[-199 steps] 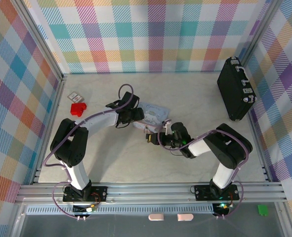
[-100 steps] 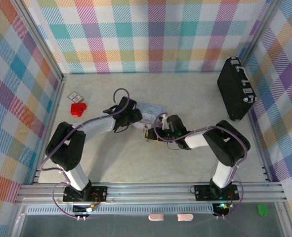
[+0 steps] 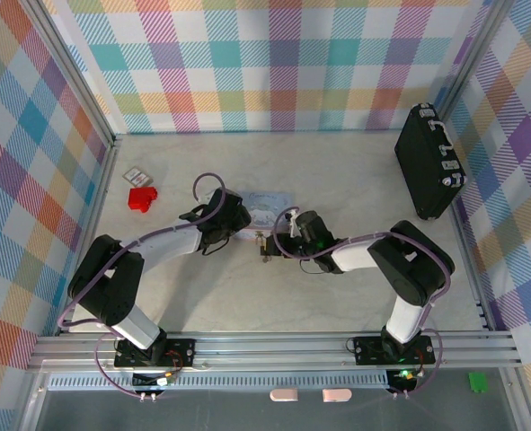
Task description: Unlock the padlock with the key
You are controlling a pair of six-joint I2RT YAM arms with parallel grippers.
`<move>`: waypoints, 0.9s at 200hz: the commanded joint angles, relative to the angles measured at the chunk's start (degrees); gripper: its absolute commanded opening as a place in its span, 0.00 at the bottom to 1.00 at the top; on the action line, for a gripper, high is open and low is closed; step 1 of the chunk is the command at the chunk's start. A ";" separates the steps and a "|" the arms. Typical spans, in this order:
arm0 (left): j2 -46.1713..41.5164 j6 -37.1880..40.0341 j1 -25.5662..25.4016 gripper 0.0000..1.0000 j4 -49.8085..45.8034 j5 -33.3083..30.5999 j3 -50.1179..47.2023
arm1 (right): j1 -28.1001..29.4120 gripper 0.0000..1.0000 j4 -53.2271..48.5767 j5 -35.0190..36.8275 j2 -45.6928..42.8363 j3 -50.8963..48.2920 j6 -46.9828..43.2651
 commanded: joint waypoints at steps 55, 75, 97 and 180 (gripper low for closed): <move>0.73 -1.42 -0.88 0.68 -9.41 -1.65 -3.26 | 5.32 0.51 -8.88 9.52 3.94 5.70 -2.92; 0.90 -1.42 -1.02 0.68 -9.31 -1.77 -3.19 | 6.02 0.50 -9.31 8.98 3.76 6.26 -3.54; 0.99 -1.41 -0.97 0.68 -9.22 -1.74 -3.05 | 6.49 0.51 -9.14 8.64 2.83 6.06 -3.69; 1.17 -1.86 -1.23 0.68 -8.62 -1.55 -3.38 | 6.91 0.54 -6.52 5.76 2.29 6.24 -0.31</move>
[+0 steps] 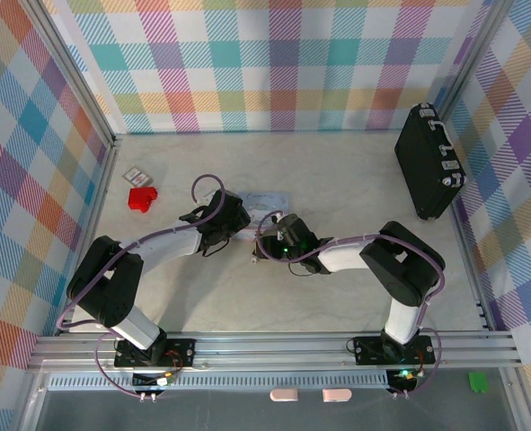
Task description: Unlock the padlock with the key
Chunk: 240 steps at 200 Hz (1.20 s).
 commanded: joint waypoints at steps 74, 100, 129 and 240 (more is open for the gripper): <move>1.67 -0.50 -0.87 0.68 -8.67 -0.72 -3.02 | 3.46 0.53 -6.46 0.30 2.56 3.94 -1.07; 1.50 -0.51 -0.91 0.68 -8.92 -0.79 -3.00 | 4.58 0.51 -11.39 2.72 3.80 6.48 -3.25; 0.84 -0.59 -0.95 0.68 -9.29 -1.19 -3.14 | 5.05 0.47 -14.22 3.76 5.23 8.24 -3.46; -0.47 -3.49 -2.11 0.68 -10.17 -3.49 -3.77 | 3.38 0.14 -6.78 2.16 -2.20 0.85 6.79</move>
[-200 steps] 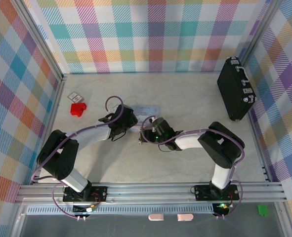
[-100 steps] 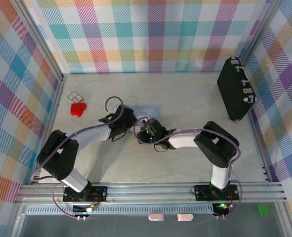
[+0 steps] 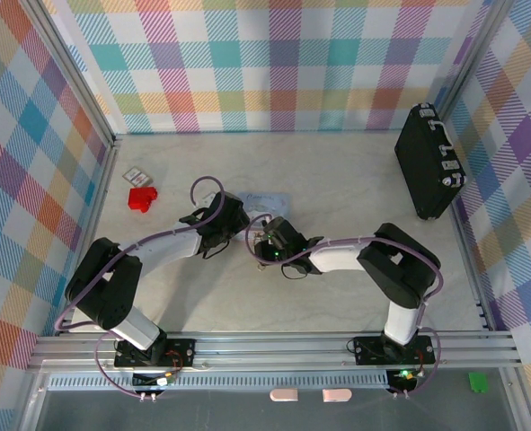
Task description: Unlock the padlock with the key
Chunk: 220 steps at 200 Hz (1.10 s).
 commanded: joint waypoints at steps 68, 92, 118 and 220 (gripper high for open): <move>1.03 -5.13 -4.06 0.67 -8.63 -1.65 -3.26 | -5.21 0.05 12.34 -2.16 -2.49 -7.83 19.99; 0.96 -9.32 -6.52 0.67 -8.09 -2.68 -4.00 | -6.04 0.01 16.27 -0.49 -2.33 -9.32 24.75; 0.56 -12.40 -9.22 0.67 -7.16 -4.14 -4.70 | -6.64 0.00 19.67 1.51 -2.48 -10.41 29.01; 3.82 -13.11 -10.32 0.68 -5.21 -4.09 -1.43 | -9.65 0.00 26.31 5.16 -3.98 -12.75 37.80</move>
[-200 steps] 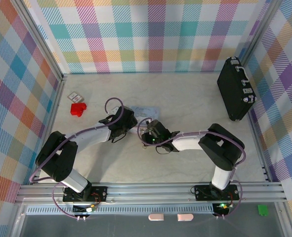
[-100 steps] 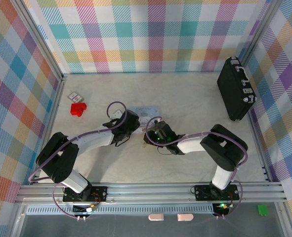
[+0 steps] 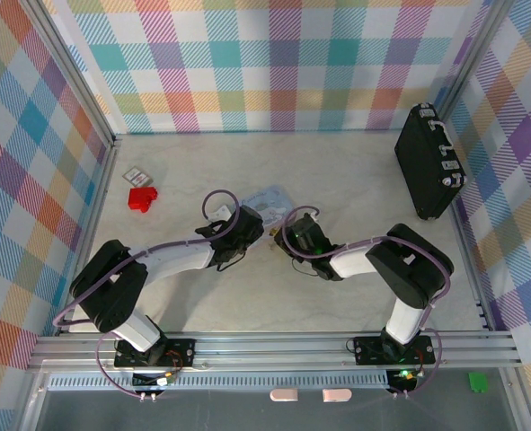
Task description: Unlock the padlock with the key
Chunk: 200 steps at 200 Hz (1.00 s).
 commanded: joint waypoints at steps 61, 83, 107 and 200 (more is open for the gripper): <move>6.61 3.47 -0.06 0.68 -6.46 1.50 2.64 | -3.49 0.00 -2.78 1.46 -7.09 -2.68 -3.30; 9.84 6.77 1.45 0.69 -5.18 3.38 5.70 | -5.91 0.00 -8.57 -0.31 -11.52 -4.29 -9.23; 14.99 12.55 3.71 0.68 -4.97 5.82 11.37 | -8.38 0.00 -17.18 -2.01 -17.81 -5.29 -17.42; 9.55 33.72 6.33 0.81 -9.00 10.97 20.78 | -10.13 0.00 -40.07 -17.91 -30.20 -3.48 -37.71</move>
